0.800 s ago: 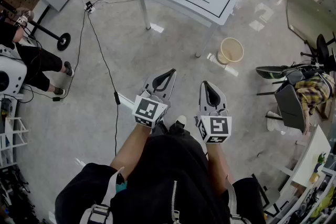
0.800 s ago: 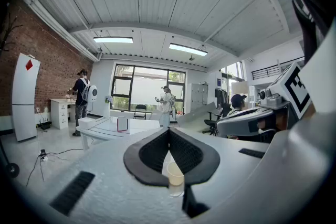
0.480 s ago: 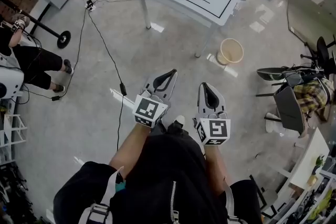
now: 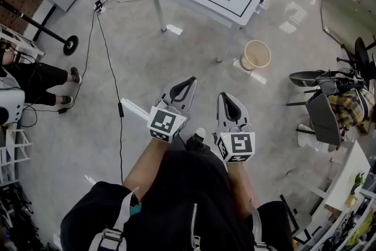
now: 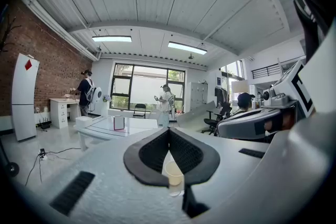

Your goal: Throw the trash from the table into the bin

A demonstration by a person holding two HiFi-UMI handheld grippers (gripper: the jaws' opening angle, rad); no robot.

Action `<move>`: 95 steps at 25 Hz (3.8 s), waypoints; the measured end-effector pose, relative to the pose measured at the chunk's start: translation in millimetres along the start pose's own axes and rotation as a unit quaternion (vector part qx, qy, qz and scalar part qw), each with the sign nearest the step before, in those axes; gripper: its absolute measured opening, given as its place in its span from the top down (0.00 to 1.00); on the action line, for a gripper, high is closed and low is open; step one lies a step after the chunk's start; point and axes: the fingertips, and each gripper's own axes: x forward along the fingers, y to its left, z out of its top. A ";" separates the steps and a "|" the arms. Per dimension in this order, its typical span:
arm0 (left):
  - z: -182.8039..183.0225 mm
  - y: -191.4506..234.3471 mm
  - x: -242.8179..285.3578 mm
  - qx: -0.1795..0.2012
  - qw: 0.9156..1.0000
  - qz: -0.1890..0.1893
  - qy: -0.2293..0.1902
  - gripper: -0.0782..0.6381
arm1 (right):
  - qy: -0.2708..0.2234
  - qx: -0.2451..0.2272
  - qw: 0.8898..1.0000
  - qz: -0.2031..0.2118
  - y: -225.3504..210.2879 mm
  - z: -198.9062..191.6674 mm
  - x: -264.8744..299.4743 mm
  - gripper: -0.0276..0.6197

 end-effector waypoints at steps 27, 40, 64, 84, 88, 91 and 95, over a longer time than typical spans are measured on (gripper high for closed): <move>1.3 -23.9 47.1 0.005 1.000 -0.007 -0.005 0.88 | -0.002 -0.006 1.000 0.017 -41.8 4.2 6.3 0.94; 2.6 33.7 112.2 -0.007 1.000 -0.017 -0.008 0.88 | 0.020 -0.011 1.000 0.021 -62.4 13.5 84.9 0.94; 25.8 212.0 225.4 -0.015 0.998 -0.055 -0.002 0.88 | 0.023 -0.008 0.999 -0.021 -80.6 72.2 285.5 0.94; 24.9 283.7 297.7 -0.016 0.999 -0.037 0.000 0.88 | 0.020 -0.010 1.000 -0.004 -121.2 89.5 381.5 0.94; 27.6 306.4 328.3 -0.016 1.000 -0.026 0.003 0.88 | 0.023 -0.009 1.000 0.009 -137.5 98.6 416.3 0.94; 26.9 321.4 354.8 -0.021 1.000 -0.020 0.007 0.88 | 0.029 -0.009 0.999 0.018 -153.8 101.8 443.3 0.94; 27.1 342.3 386.9 -0.023 1.000 -0.010 0.015 0.88 | 0.036 -0.007 0.999 0.032 -174.8 108.3 478.0 0.94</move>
